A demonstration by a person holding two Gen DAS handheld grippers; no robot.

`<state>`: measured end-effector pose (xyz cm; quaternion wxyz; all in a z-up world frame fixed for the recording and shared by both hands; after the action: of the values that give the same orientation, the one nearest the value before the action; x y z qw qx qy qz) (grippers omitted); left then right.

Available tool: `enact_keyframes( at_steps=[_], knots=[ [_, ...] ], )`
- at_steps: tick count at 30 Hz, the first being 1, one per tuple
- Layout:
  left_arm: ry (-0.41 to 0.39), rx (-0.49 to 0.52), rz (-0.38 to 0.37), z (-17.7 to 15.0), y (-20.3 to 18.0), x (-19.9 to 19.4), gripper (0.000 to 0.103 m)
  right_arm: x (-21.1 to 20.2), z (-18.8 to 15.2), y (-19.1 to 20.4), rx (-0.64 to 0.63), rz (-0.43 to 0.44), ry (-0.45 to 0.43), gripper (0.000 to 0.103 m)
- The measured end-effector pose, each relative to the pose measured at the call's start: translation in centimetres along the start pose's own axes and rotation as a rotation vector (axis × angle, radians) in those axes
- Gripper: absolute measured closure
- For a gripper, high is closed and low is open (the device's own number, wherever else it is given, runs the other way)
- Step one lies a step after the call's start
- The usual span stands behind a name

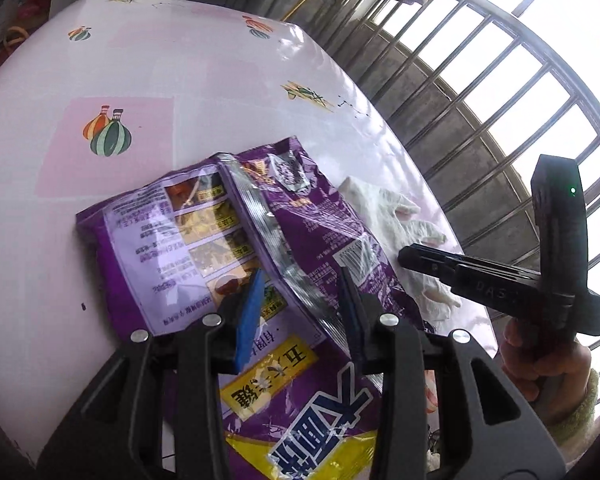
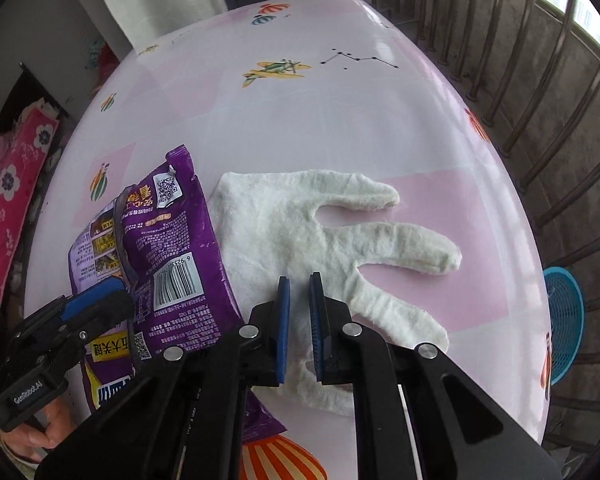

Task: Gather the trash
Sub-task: 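Close the right tool on the edge of the purple snack bag and lift it, then close the left tool on the white glove and lift it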

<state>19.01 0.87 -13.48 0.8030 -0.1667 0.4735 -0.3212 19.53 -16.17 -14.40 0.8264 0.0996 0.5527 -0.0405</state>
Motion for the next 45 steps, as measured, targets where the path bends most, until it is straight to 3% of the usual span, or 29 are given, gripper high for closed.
enact_keyframes(
  at_steps=[4,7,10,13,17,20,21,26,30,35,42,45],
  knots=[
    [-0.027,-0.019,0.037,0.2,0.9,-1.8,0.064,-0.4,-0.2,-1.3,0.125,0.139,0.020,0.089],
    [-0.064,-0.019,0.062,0.4,1.1,-3.8,0.064,-1.9,0.2,-2.2,0.158,0.176,-0.035,0.076],
    [-0.085,-0.013,0.074,-0.1,1.2,-5.6,0.064,-3.9,0.9,-2.1,0.156,0.257,-0.081,0.071],
    [-0.059,-0.012,0.070,-1.3,1.1,-5.6,0.066,-4.0,0.2,0.0,0.149,0.381,-0.028,0.070],
    [-0.024,-0.001,0.049,-2.6,0.3,-4.4,0.074,-2.4,-0.7,1.9,0.158,0.421,0.044,0.070],
    [0.015,-0.010,0.093,-3.0,1.0,-3.5,0.081,-1.4,-1.8,2.8,0.174,0.457,0.115,0.070],
    [0.023,-0.022,0.101,-3.2,1.3,-3.3,0.086,-1.7,-2.0,3.2,0.169,0.478,0.117,0.070],
    [0.009,-0.048,0.079,-3.2,2.1,-3.5,0.090,-5.0,-2.2,5.0,0.145,0.674,0.104,0.070],
    [0.000,-0.053,0.071,-3.2,2.2,-3.6,0.094,-4.5,-1.5,3.7,0.144,0.532,0.056,0.070],
    [-0.004,-0.043,0.067,-3.4,2.0,-3.4,0.094,-2.0,-1.5,3.9,0.113,0.386,0.088,0.069],
    [-0.003,-0.021,0.056,-3.4,2.0,-3.5,0.095,-1.9,-2.2,7.4,0.036,0.437,0.114,0.069],
    [-0.005,-0.030,0.045,-3.4,2.2,-3.4,0.098,-2.1,-1.3,6.8,0.017,0.322,0.058,0.069]
  ],
)
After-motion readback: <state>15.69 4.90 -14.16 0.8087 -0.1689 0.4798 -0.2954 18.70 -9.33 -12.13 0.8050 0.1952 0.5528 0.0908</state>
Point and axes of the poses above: each gripper's, at about its wrist camera, not at the fingertips, and x roughly the way its jaws point, y to its left, z to its top, the point moved 10 cm from there along x, roughly the way its jaws point, and after that the axes turned 8 degrees about -z, right-handed, at the moved point
